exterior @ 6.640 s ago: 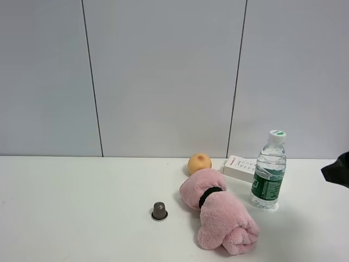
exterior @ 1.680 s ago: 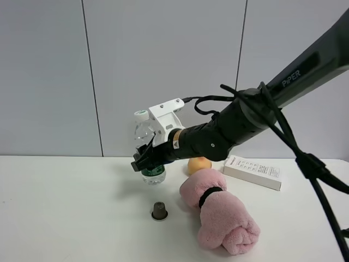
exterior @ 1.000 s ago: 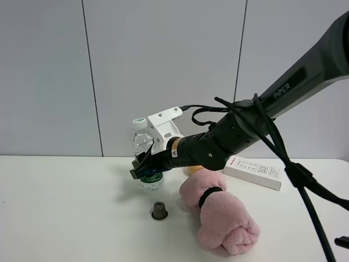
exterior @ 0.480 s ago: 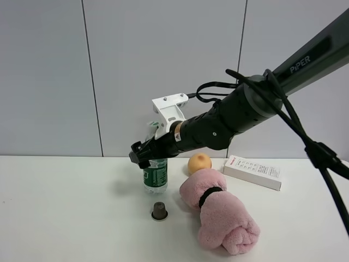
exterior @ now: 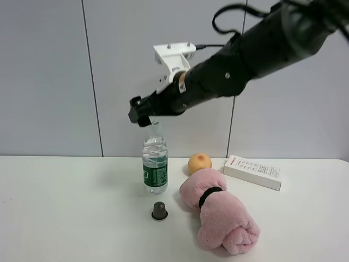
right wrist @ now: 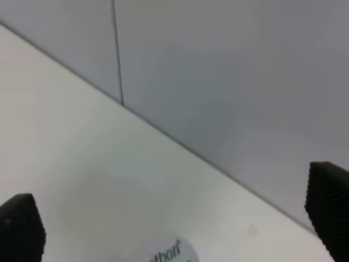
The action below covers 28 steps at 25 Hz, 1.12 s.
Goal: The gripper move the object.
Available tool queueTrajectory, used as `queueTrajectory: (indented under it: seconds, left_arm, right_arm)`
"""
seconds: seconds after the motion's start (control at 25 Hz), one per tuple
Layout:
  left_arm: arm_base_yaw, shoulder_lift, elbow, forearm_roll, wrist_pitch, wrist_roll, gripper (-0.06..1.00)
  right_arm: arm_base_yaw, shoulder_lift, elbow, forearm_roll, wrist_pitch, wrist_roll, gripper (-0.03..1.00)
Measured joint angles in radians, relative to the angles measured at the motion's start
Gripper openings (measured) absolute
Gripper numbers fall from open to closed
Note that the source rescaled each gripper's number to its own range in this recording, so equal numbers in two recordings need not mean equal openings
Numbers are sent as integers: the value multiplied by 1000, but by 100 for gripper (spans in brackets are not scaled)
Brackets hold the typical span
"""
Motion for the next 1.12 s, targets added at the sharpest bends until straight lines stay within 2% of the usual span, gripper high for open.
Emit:
queueTrajectory:
  seconds: [0.24,0.36,0.64,0.76,0.88,0.96,1.12]
  left_arm:
    - [0,0,0,0,0,0,100]
    - [0,0,0,0,0,0,100]
    - [0,0,0,0,0,0,100]
    - [0,0,0,0,0,0,100]
    - [0,0,0,0,0,0,100]
    - [0,0,0,0,0,0,100]
    - [0,0,0,0,0,0,100]
  right_arm:
    - [53,-259,0,0,143,-2,100]
    - [56,-377,0,10,274,-12,100]
    - [48,-596,0,44,621,-138,100]
    - [-6,-665,0,72,734,-143,100]
    - [-104,-719,0,107,820,-164,100]
    - [-188,-756,0,148,850,-217,100]
    - [-362,-828,0,299,866,-391,100]
